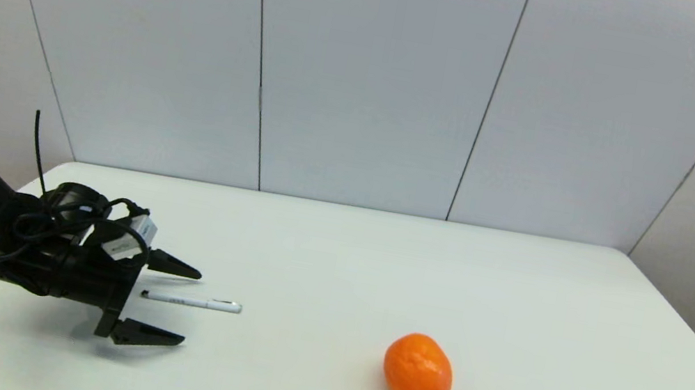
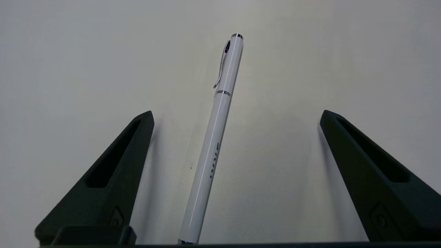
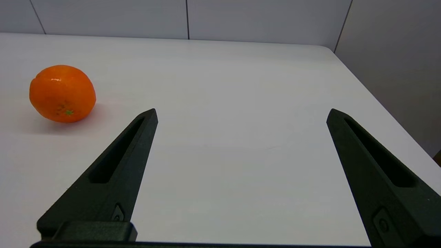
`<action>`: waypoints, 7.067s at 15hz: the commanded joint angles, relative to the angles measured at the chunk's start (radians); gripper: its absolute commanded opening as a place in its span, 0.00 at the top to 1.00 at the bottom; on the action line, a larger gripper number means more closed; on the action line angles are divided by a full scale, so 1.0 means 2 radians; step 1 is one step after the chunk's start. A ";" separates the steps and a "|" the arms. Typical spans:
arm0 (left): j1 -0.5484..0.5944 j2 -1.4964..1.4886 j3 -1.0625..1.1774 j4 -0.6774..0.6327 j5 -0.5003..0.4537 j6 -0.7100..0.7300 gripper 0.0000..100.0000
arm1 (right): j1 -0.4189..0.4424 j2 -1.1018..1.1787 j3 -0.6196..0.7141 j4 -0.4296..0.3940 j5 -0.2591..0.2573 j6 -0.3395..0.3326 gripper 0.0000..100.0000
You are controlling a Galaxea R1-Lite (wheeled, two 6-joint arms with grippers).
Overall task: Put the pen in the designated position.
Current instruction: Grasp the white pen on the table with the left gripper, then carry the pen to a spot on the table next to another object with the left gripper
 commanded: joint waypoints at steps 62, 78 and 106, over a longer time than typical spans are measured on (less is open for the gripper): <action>-0.246 0.029 -0.335 0.098 0.090 -0.208 1.00 | 0.000 0.001 0.007 0.000 0.000 0.000 0.00; -0.299 0.174 -0.419 -0.011 0.164 -0.302 1.00 | 0.000 0.001 0.007 0.000 0.000 0.000 0.00; -0.335 0.225 -0.434 -0.073 0.180 -0.361 1.00 | 0.000 0.001 0.007 0.000 0.000 0.000 0.00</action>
